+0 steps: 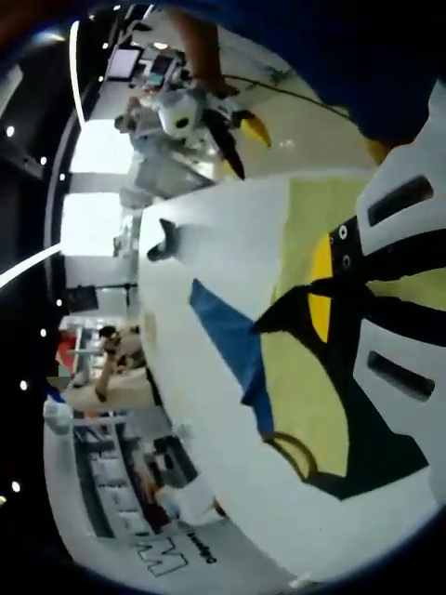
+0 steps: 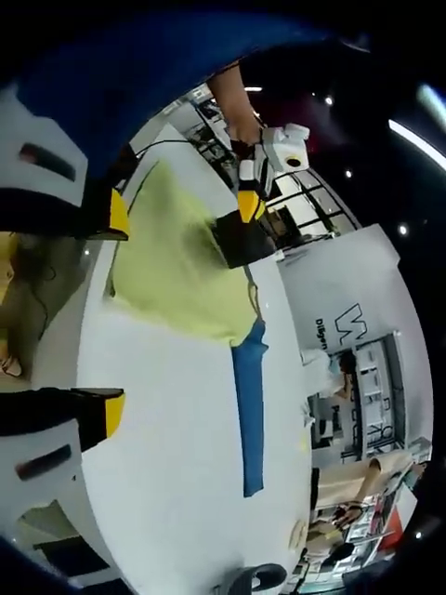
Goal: Fold the garment on the visible template until the final outline fits inside the template.
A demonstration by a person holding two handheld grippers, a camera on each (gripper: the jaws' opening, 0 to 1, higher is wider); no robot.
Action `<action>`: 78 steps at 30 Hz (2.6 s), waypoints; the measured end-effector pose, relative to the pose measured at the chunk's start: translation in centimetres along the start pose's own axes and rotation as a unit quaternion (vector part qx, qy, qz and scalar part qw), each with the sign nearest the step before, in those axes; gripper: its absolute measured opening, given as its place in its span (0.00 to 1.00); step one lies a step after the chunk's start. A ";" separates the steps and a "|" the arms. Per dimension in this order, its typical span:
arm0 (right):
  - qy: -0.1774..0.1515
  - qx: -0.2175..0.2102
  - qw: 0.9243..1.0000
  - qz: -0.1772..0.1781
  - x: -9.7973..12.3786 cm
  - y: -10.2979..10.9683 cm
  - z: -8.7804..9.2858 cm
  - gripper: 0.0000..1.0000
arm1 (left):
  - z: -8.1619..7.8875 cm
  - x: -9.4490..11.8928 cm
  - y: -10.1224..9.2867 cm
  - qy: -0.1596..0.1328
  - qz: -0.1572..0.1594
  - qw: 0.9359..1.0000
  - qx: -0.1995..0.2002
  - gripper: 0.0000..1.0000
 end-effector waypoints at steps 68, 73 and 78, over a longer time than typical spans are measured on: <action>-0.035 -0.161 0.981 0.106 -9.1 -22.1 -13.5 0.55 | 9.6 18.5 5.0 -0.077 -0.307 0.909 0.270 0.98; -0.047 -0.239 0.963 0.115 -10.8 -25.1 -13.7 0.53 | 9.0 18.2 4.7 -0.069 -0.315 0.907 0.271 0.97; -0.079 -0.321 0.936 0.125 -11.1 -25.8 -14.2 0.50 | 8.4 18.1 4.6 -0.065 -0.338 0.905 0.250 0.91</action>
Point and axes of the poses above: the point that each gripper's makers call its tool centre point, and the gripper's own axes: x roughly backward along the fingers, y roughly to its left, z roughly out of its underside, the point moved 1 cm from there along x, roughly backward along the fingers, and after that the axes turned 5 degrees about -y, right-handed, at the moved point
